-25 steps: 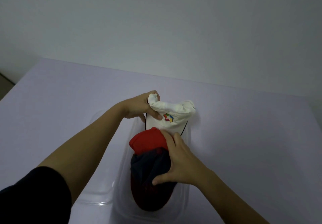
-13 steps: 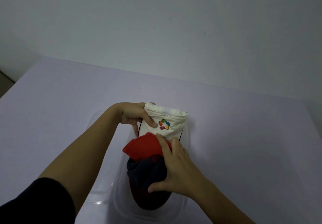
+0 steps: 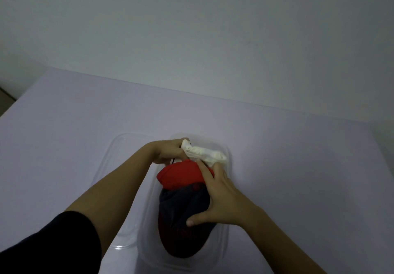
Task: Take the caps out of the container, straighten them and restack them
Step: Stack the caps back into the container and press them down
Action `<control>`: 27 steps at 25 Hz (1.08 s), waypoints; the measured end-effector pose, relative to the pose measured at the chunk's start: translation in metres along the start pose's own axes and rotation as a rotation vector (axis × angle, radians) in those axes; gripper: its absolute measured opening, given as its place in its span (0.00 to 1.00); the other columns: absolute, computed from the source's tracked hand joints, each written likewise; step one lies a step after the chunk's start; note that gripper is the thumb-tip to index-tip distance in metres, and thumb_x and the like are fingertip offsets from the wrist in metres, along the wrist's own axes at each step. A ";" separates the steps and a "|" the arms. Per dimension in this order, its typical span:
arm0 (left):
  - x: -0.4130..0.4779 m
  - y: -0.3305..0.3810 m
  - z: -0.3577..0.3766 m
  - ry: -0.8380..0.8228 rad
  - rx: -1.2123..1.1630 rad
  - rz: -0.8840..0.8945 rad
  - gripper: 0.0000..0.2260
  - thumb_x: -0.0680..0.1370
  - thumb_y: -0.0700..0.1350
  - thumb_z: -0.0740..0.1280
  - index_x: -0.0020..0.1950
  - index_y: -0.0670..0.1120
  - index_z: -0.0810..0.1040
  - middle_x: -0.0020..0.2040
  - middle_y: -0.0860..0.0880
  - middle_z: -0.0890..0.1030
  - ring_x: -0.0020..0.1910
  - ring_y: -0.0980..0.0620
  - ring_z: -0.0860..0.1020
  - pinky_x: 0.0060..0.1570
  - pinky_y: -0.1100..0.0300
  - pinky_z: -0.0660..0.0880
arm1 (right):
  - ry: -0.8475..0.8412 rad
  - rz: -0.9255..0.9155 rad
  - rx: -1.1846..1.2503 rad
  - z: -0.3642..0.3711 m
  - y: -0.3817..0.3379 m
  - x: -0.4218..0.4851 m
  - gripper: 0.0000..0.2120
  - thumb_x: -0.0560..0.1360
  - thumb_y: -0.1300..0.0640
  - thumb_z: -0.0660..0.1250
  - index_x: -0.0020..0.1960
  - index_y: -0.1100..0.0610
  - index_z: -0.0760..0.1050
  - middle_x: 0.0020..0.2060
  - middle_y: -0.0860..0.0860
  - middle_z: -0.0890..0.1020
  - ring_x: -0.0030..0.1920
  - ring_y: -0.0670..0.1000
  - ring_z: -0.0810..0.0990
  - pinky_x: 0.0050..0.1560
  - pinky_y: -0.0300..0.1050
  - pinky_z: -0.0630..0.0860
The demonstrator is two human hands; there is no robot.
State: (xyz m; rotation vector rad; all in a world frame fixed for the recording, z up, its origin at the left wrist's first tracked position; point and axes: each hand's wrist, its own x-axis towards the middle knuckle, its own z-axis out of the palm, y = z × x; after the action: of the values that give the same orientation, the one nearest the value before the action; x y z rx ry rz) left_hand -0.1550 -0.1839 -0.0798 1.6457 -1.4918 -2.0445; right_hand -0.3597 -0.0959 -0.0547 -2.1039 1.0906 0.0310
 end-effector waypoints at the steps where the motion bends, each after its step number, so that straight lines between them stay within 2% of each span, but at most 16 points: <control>1: 0.001 -0.005 0.001 -0.012 0.000 -0.011 0.13 0.73 0.30 0.62 0.45 0.48 0.67 0.40 0.49 0.72 0.30 0.56 0.71 0.28 0.61 0.64 | 0.013 -0.018 0.086 -0.005 0.004 0.001 0.61 0.57 0.32 0.73 0.75 0.44 0.38 0.63 0.45 0.55 0.67 0.48 0.59 0.69 0.46 0.63; 3: -0.001 -0.008 0.000 0.005 -0.137 -0.011 0.12 0.74 0.30 0.63 0.49 0.47 0.68 0.38 0.50 0.79 0.29 0.57 0.76 0.27 0.62 0.70 | 0.226 -0.079 0.301 -0.018 0.017 0.005 0.42 0.66 0.39 0.69 0.74 0.44 0.52 0.62 0.46 0.61 0.64 0.41 0.64 0.67 0.41 0.65; 4: -0.003 -0.008 0.000 0.007 -0.217 0.002 0.13 0.75 0.31 0.64 0.51 0.47 0.70 0.39 0.52 0.82 0.30 0.58 0.79 0.27 0.62 0.73 | 0.389 -0.082 0.335 -0.026 0.030 0.009 0.33 0.70 0.45 0.66 0.71 0.44 0.56 0.62 0.46 0.64 0.62 0.39 0.65 0.67 0.41 0.64; 5: -0.003 -0.008 -0.001 -0.012 -0.263 0.017 0.13 0.75 0.32 0.66 0.53 0.47 0.72 0.42 0.52 0.84 0.34 0.58 0.82 0.30 0.60 0.77 | 0.491 -0.042 0.298 -0.035 0.043 0.015 0.29 0.71 0.49 0.62 0.70 0.45 0.58 0.63 0.45 0.66 0.62 0.39 0.64 0.68 0.44 0.62; 6: -0.004 -0.008 -0.002 -0.038 -0.279 0.026 0.14 0.75 0.33 0.67 0.55 0.48 0.74 0.48 0.51 0.84 0.40 0.56 0.83 0.36 0.56 0.79 | 0.484 0.004 0.200 -0.042 0.054 0.022 0.29 0.71 0.47 0.61 0.71 0.47 0.59 0.64 0.44 0.67 0.64 0.40 0.62 0.69 0.46 0.60; 8: -0.003 -0.009 -0.001 -0.081 -0.249 0.003 0.15 0.76 0.38 0.68 0.60 0.51 0.74 0.56 0.49 0.82 0.49 0.52 0.83 0.44 0.50 0.80 | 0.260 0.106 -0.073 -0.046 0.070 0.038 0.31 0.71 0.37 0.59 0.71 0.49 0.62 0.64 0.44 0.70 0.66 0.46 0.62 0.66 0.49 0.57; 10: 0.000 -0.011 -0.001 -0.024 -0.188 -0.038 0.21 0.75 0.45 0.69 0.66 0.51 0.67 0.59 0.47 0.79 0.52 0.48 0.81 0.42 0.49 0.80 | 0.132 0.191 -0.312 -0.044 0.074 0.052 0.25 0.75 0.37 0.56 0.64 0.52 0.68 0.57 0.49 0.76 0.62 0.53 0.67 0.57 0.49 0.60; 12: 0.000 -0.012 -0.003 0.095 -0.033 -0.011 0.27 0.73 0.53 0.70 0.66 0.54 0.60 0.57 0.49 0.75 0.52 0.49 0.78 0.38 0.54 0.79 | 0.182 0.206 -0.483 -0.044 0.073 0.064 0.20 0.79 0.41 0.52 0.59 0.56 0.69 0.51 0.53 0.78 0.55 0.56 0.71 0.51 0.49 0.62; 14: -0.001 -0.013 -0.008 0.218 0.190 0.120 0.25 0.72 0.57 0.70 0.62 0.52 0.63 0.54 0.49 0.75 0.49 0.51 0.77 0.40 0.58 0.78 | 0.225 0.194 -0.554 -0.044 0.074 0.071 0.20 0.80 0.42 0.50 0.59 0.56 0.69 0.49 0.55 0.79 0.52 0.56 0.72 0.49 0.49 0.62; 16: 0.000 -0.016 -0.014 0.372 0.495 0.233 0.22 0.70 0.62 0.70 0.54 0.48 0.72 0.51 0.49 0.74 0.47 0.50 0.76 0.46 0.56 0.77 | 0.214 0.177 -0.582 -0.045 0.075 0.074 0.20 0.80 0.42 0.49 0.60 0.55 0.68 0.49 0.55 0.79 0.52 0.56 0.72 0.49 0.49 0.63; 18: 0.003 -0.014 -0.015 0.468 0.733 0.248 0.23 0.70 0.64 0.67 0.39 0.43 0.73 0.40 0.50 0.72 0.37 0.53 0.71 0.40 0.58 0.70 | 0.196 0.168 -0.625 -0.043 0.074 0.077 0.20 0.80 0.42 0.48 0.61 0.54 0.68 0.49 0.55 0.80 0.52 0.56 0.73 0.48 0.48 0.62; 20: 0.006 -0.009 -0.010 0.456 0.838 0.154 0.25 0.73 0.64 0.63 0.33 0.43 0.69 0.32 0.49 0.70 0.32 0.53 0.68 0.34 0.59 0.64 | 0.157 0.182 -0.638 -0.041 0.072 0.080 0.20 0.80 0.43 0.47 0.62 0.54 0.68 0.51 0.55 0.79 0.53 0.56 0.73 0.49 0.48 0.61; 22: 0.011 -0.005 -0.004 0.422 0.882 0.071 0.21 0.75 0.62 0.62 0.44 0.43 0.75 0.39 0.46 0.76 0.39 0.49 0.74 0.38 0.59 0.66 | 0.100 0.221 -0.626 -0.038 0.071 0.081 0.20 0.80 0.43 0.48 0.63 0.54 0.68 0.53 0.57 0.78 0.55 0.56 0.72 0.52 0.49 0.62; 23: 0.013 -0.002 -0.002 0.448 0.916 0.059 0.20 0.76 0.60 0.62 0.51 0.43 0.76 0.44 0.45 0.78 0.44 0.46 0.76 0.41 0.58 0.67 | 0.105 0.234 -0.618 -0.038 0.072 0.081 0.21 0.80 0.42 0.49 0.62 0.53 0.69 0.53 0.56 0.79 0.56 0.56 0.71 0.53 0.50 0.62; 24: 0.014 0.000 0.000 0.498 0.956 0.062 0.18 0.77 0.58 0.62 0.53 0.44 0.76 0.46 0.45 0.78 0.47 0.45 0.76 0.42 0.57 0.67 | 0.142 0.243 -0.618 -0.037 0.074 0.082 0.20 0.80 0.41 0.50 0.61 0.53 0.70 0.52 0.55 0.79 0.56 0.56 0.71 0.53 0.50 0.62; 27: 0.018 0.003 0.003 0.554 0.955 0.024 0.11 0.77 0.53 0.62 0.45 0.46 0.75 0.43 0.47 0.76 0.44 0.46 0.74 0.42 0.56 0.68 | 0.200 0.232 -0.685 -0.034 0.075 0.083 0.18 0.78 0.42 0.54 0.56 0.53 0.74 0.51 0.51 0.81 0.56 0.55 0.72 0.50 0.49 0.62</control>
State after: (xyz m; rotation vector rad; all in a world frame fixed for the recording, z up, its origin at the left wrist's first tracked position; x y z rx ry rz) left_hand -0.1663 -0.1950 -0.0901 2.1630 -2.3367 -0.6784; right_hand -0.3704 -0.2014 -0.1049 -2.5989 1.6086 0.3581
